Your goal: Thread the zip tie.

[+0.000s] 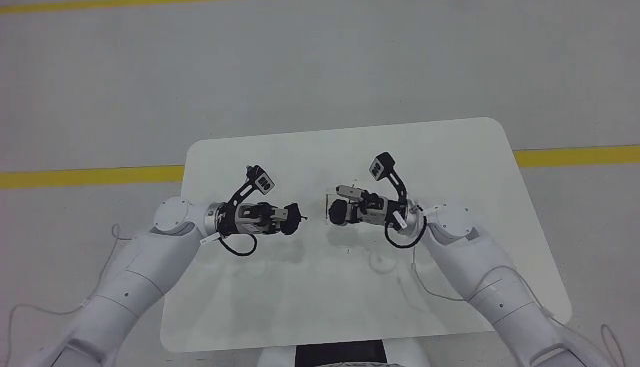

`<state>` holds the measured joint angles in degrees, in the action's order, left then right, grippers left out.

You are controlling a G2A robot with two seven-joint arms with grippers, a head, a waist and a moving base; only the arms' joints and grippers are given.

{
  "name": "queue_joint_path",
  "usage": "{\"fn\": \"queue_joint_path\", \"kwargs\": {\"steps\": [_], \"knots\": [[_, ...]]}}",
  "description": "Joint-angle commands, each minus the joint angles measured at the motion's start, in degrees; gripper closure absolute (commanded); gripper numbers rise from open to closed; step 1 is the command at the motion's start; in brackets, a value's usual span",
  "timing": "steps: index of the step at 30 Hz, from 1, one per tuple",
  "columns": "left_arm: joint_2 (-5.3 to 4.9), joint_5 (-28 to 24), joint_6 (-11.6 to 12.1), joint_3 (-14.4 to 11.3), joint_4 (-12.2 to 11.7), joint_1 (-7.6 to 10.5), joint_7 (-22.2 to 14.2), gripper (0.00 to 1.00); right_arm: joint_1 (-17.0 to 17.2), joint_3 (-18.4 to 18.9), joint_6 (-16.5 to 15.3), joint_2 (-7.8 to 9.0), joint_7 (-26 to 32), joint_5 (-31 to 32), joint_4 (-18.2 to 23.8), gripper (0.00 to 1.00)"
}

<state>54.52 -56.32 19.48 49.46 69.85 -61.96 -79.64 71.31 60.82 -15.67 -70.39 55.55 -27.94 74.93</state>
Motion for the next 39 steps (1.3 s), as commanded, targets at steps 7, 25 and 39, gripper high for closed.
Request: {"fn": "queue_joint_path", "kwargs": {"steps": [7, 25, 39], "knots": [[0.00, 0.0, 0.0, 0.0, 0.0, 0.00, 0.0, 1.00, 3.8, 4.5, 8.7, 1.90, -11.1, 15.2, 9.2, 0.00], [0.00, 0.0, 0.0, 0.0, 0.0, 0.00, 0.0, 1.00, 6.8, 2.6, 22.0, 2.65, -19.1, 32.2, 19.5, 0.00], [0.00, 0.0, 0.0, 0.0, 0.0, 0.00, 0.0, 1.00, 1.0, -6.2, 35.2, 0.49, -20.7, 50.8, 21.2, 0.00]]}}
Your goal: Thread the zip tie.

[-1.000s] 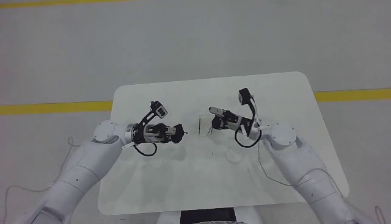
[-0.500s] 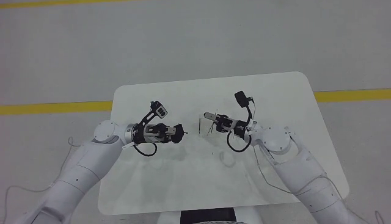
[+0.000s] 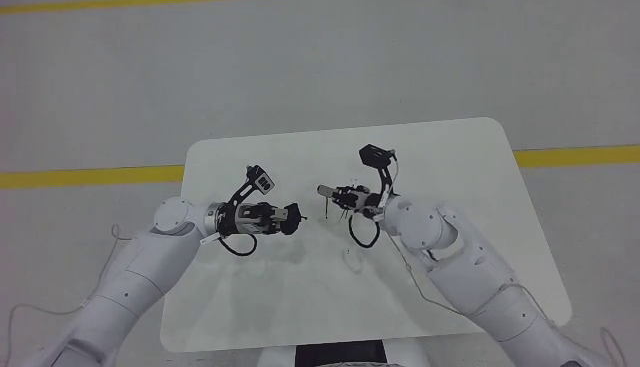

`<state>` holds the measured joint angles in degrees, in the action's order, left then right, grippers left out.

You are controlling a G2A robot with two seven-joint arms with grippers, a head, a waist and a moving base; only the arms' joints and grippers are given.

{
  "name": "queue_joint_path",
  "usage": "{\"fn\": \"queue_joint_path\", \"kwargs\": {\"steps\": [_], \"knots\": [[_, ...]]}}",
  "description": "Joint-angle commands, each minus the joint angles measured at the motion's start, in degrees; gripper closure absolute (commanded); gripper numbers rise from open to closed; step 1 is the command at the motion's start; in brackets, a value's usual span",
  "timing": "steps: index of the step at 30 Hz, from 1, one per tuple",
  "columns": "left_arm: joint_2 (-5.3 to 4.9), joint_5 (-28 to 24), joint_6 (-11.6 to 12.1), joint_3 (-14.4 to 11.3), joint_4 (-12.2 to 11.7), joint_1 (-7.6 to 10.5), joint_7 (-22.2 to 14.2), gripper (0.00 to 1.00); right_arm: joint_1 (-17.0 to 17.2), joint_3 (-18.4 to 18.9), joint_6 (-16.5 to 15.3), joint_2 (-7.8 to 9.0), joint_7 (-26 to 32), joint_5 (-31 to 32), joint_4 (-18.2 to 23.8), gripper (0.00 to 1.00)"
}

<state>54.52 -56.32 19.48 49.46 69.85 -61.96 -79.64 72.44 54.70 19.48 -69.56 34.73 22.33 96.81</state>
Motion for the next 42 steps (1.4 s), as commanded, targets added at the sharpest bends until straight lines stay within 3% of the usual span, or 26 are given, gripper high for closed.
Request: {"fn": "queue_joint_path", "kwargs": {"steps": [1, 4, 12, 16, 22, 31, 42], "knots": [[0.00, 0.0, 0.0, 0.0, 0.0, 0.00, 0.0, 1.00, -0.1, 0.0, 0.0, -0.65, 0.2, 1.1, -1.4, 0.00], [0.00, 0.0, 0.0, 0.0, 0.0, 0.00, 0.0, 1.00, 0.1, 0.3, 0.0, -1.59, 0.6, 2.3, -1.8, 0.00], [0.00, 0.0, 0.0, 0.0, 0.0, 0.00, 0.0, 1.00, 0.1, 0.3, 0.0, -1.59, 0.6, 2.3, -1.8, 0.00], [0.00, 0.0, 0.0, 0.0, 0.0, 0.00, 0.0, 1.00, -0.5, -0.3, 0.0, -1.72, 0.1, 6.3, -2.7, 0.00], [0.00, 0.0, 0.0, 0.0, 0.0, 0.00, 0.0, 1.00, -2.3, -0.1, 0.0, -3.44, 3.8, 12.4, -4.8, 0.00], [0.00, 0.0, 0.0, 0.0, 0.0, 0.00, 0.0, 1.00, -3.1, 2.7, 0.0, -7.84, 16.0, 18.6, -6.0, 0.00], [0.00, 0.0, 0.0, 0.0, 0.0, 0.00, 0.0, 1.00, -3.1, 2.7, 0.0, -8.07, 17.6, 18.6, -5.9, 0.00]]}}
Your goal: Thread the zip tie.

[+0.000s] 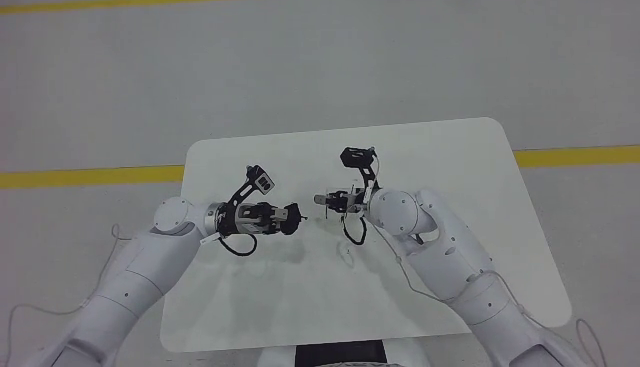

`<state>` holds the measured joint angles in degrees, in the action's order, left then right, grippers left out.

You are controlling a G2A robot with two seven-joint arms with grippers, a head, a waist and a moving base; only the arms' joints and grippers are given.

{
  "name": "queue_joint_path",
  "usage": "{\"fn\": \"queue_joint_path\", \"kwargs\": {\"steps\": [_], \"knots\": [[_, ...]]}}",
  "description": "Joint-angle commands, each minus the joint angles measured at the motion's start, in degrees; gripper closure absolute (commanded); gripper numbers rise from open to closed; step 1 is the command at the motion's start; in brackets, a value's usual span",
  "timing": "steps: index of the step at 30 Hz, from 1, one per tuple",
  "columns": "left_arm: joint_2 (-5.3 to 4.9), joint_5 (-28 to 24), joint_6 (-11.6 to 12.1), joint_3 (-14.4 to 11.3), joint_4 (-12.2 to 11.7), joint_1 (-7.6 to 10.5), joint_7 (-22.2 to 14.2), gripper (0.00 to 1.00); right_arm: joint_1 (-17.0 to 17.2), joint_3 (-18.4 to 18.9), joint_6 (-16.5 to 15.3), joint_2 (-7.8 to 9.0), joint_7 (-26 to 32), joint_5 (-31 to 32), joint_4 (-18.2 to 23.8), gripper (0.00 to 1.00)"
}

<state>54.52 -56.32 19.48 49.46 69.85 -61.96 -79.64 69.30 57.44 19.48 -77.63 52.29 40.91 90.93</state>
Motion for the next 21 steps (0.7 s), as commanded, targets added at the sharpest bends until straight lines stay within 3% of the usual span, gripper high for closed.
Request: {"fn": "queue_joint_path", "kwargs": {"steps": [1, 6, 12, 21], "knots": [[0.00, 0.0, 0.0, 0.0, 0.0, 0.00, 0.0, 1.00, 0.1, 0.0, -0.1, 0.00, -0.2, 0.0, 0.0, 0.00], [0.00, 0.0, 0.0, 0.0, 0.0, 0.00, 0.0, 1.00, -0.2, 0.0, 0.0, -0.17, 0.6, 2.3, -0.7, 0.00], [0.00, 0.0, 0.0, 0.0, 0.0, 0.00, 0.0, 1.00, -1.1, 0.9, 0.0, -1.83, 5.3, 5.3, -1.6, 0.00], [0.00, 0.0, 0.0, 0.0, 0.0, 0.00, 0.0, 1.00, -2.8, 3.6, 0.0, -6.67, 15.5, 12.2, -4.3, 0.00]]}}
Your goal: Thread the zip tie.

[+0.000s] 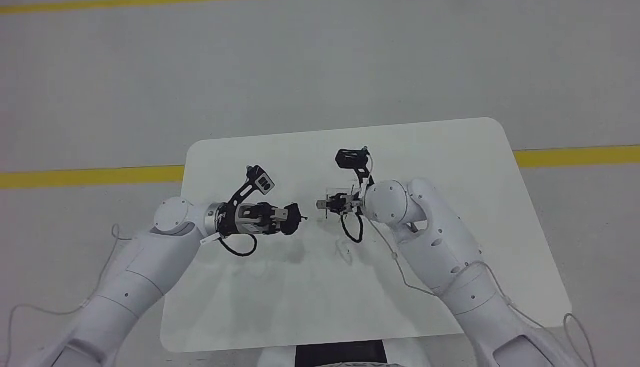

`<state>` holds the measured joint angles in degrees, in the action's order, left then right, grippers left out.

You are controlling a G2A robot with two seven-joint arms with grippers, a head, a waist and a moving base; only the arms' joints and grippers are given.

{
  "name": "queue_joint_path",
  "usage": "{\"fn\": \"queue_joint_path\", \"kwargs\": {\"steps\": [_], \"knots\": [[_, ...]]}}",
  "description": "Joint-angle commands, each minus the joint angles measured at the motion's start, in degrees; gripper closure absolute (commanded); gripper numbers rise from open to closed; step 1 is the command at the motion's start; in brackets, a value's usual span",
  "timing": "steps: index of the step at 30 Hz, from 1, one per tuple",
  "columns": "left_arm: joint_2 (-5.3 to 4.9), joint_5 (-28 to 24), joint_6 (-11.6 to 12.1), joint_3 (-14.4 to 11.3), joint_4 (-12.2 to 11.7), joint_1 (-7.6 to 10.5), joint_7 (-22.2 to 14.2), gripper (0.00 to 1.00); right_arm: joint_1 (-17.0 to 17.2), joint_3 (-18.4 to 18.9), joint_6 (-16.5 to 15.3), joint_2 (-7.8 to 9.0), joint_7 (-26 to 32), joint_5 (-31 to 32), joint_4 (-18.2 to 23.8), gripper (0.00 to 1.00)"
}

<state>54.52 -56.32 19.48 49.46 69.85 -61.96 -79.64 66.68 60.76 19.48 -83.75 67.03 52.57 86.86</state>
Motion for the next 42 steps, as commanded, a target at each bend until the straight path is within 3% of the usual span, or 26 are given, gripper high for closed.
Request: {"fn": "queue_joint_path", "kwargs": {"steps": [1, 6, 16, 25, 31, 38, 42], "knots": [[0.00, 0.0, 0.0, 0.0, 0.0, 0.00, 0.0, 1.00, -0.3, 0.6, 0.0, -1.14, 1.3, 1.0, -0.4, 0.00], [0.00, 0.0, 0.0, 0.0, 0.0, 0.00, 0.0, 1.00, -0.3, 3.2, 0.0, -4.09, 3.4, 3.2, -2.1, 0.00], [0.00, 0.0, 0.0, 0.0, 0.0, 0.00, 0.0, 1.00, -0.3, 3.2, 0.0, -4.09, 3.4, 3.2, -2.1, 0.00], [0.00, 0.0, 0.0, 0.0, 0.0, 0.00, 0.0, 1.00, -1.0, 2.6, 0.0, -5.09, 0.5, 3.7, -5.4, 0.00], [0.00, 0.0, 0.0, 0.0, 0.0, 0.00, 0.0, 1.00, -1.3, 4.1, 0.0, -7.47, -0.7, 5.8, -8.8, 0.00], [0.00, 0.0, 0.0, 0.0, 0.0, 0.00, 0.0, 1.00, -0.4, 8.7, 0.0, -11.40, -1.7, 7.8, -10.8, 0.00], [0.00, 0.0, 0.0, 0.0, 0.0, 0.00, 0.0, 1.00, -0.4, 8.7, 0.0, -11.40, -1.7, 7.8, -10.8, 0.00]]}}
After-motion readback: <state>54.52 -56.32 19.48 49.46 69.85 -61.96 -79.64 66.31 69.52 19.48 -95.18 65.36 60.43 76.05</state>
